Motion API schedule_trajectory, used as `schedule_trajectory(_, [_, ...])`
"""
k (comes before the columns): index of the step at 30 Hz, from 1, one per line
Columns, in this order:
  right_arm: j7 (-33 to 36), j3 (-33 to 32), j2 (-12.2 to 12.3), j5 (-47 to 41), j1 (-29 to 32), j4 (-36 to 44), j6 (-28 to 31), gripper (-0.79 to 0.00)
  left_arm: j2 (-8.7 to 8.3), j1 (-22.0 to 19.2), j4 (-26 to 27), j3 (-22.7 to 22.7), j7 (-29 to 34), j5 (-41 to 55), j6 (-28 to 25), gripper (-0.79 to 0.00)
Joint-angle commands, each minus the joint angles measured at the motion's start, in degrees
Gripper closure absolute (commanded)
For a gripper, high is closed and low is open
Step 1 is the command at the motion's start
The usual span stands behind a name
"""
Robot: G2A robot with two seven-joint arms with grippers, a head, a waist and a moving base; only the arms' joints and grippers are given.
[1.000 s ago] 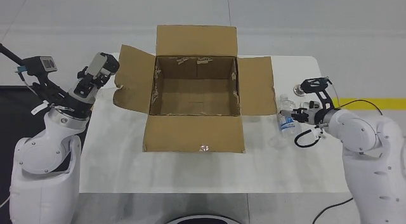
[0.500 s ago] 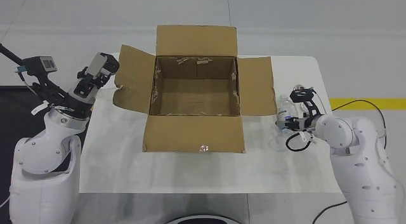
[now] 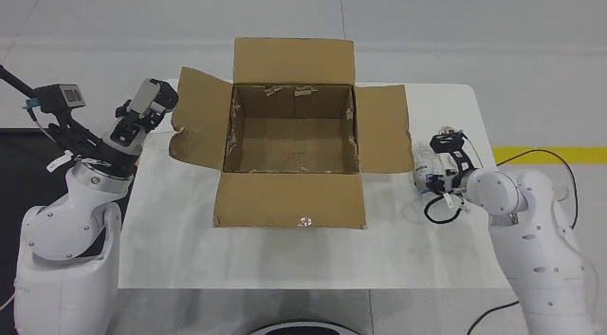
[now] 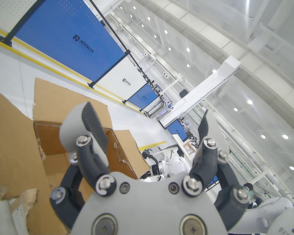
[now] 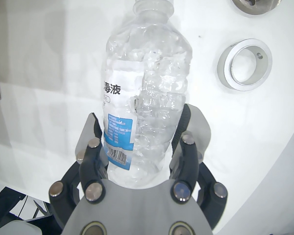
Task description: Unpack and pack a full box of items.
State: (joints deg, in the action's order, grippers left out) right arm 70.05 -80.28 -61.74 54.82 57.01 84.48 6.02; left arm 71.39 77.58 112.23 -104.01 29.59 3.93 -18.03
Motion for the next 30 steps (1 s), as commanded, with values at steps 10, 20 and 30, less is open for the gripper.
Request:
schedule_trajectory(10, [-1.27, -3.73, 0.71, -4.81, 1.02, 3.10, 0.90, 0.000, 0.00, 0.00, 0.00, 0.00, 0.00, 0.00, 0.00, -0.785])
schedule_trajectory(20, [-7.83, -10.21, 1.42, -12.74, 2.90, 10.35, 1.02, 0.000, 0.00, 0.00, 0.00, 0.00, 0.00, 0.00, 0.00, -0.785])
schedule_trajectory(30, [-22.62, -9.57, 1.00, -16.69, 1.47, 22.90, 0.07, 0.000, 0.01, 0.22, 0.22, 0.07, -0.51, 0.17, 0.07, -0.785])
